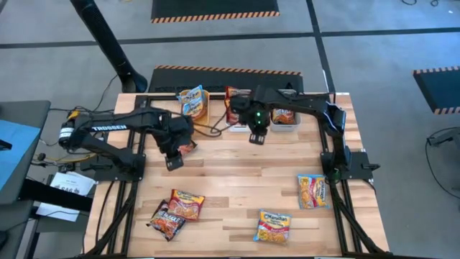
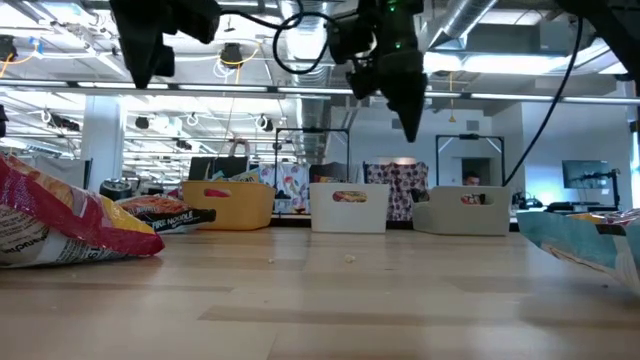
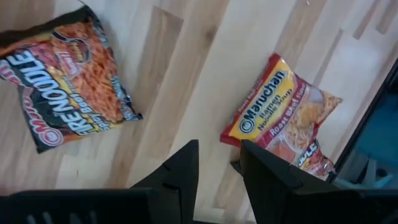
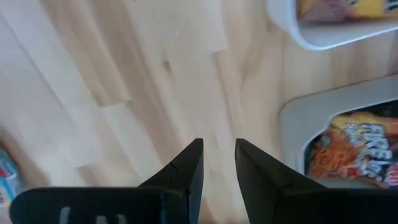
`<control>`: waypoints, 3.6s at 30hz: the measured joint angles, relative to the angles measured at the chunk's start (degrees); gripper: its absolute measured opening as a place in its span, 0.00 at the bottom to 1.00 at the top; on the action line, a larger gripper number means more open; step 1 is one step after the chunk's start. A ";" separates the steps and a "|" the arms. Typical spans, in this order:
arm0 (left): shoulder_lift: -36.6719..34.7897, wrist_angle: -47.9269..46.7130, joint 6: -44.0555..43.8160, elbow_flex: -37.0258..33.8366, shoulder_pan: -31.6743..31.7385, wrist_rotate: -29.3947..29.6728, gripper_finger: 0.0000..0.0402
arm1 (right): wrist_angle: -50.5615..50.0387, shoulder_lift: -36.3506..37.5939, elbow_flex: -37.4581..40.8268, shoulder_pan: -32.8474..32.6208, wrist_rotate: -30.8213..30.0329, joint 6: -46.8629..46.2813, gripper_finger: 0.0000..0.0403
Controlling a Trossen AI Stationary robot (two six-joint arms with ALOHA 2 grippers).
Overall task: Sort Maruchan noodles
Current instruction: Put the black noodle pack into the gray bin
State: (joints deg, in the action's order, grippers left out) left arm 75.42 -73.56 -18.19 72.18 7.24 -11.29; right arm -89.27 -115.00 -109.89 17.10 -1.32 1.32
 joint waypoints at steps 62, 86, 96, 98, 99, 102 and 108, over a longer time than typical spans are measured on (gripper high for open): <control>18.40 15.11 -68.91 -0.02 -48.77 3.61 0.40 | -0.75 0.00 0.39 -21.55 -0.22 -0.83 0.29; 30.38 17.13 -76.80 0.24 -52.20 5.42 0.40 | -0.73 0.00 0.39 -21.55 -0.22 -0.85 0.29; 32.98 17.60 -74.42 0.29 -52.10 2.67 0.34 | -0.73 0.00 0.39 -21.57 -0.20 -1.28 0.29; 33.21 17.72 -74.41 0.13 -52.10 2.72 0.29 | -0.70 0.00 0.39 -21.56 -0.20 -1.31 0.29; 33.22 17.89 -74.41 0.13 -52.12 2.75 0.26 | -0.70 0.00 0.39 -21.55 -0.20 -1.32 0.29; 33.22 17.85 -73.85 0.13 -52.10 2.80 0.15 | -0.70 0.00 0.39 -21.57 -0.20 -1.33 0.29; 33.11 17.90 -71.25 0.13 -52.08 3.12 0.02 | -0.70 0.00 0.39 -21.57 -0.17 -1.42 0.29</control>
State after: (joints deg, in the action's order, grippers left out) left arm 108.53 -55.66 -89.44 72.31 -44.84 -8.17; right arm -89.97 -115.00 -109.49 -4.47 -1.50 -0.10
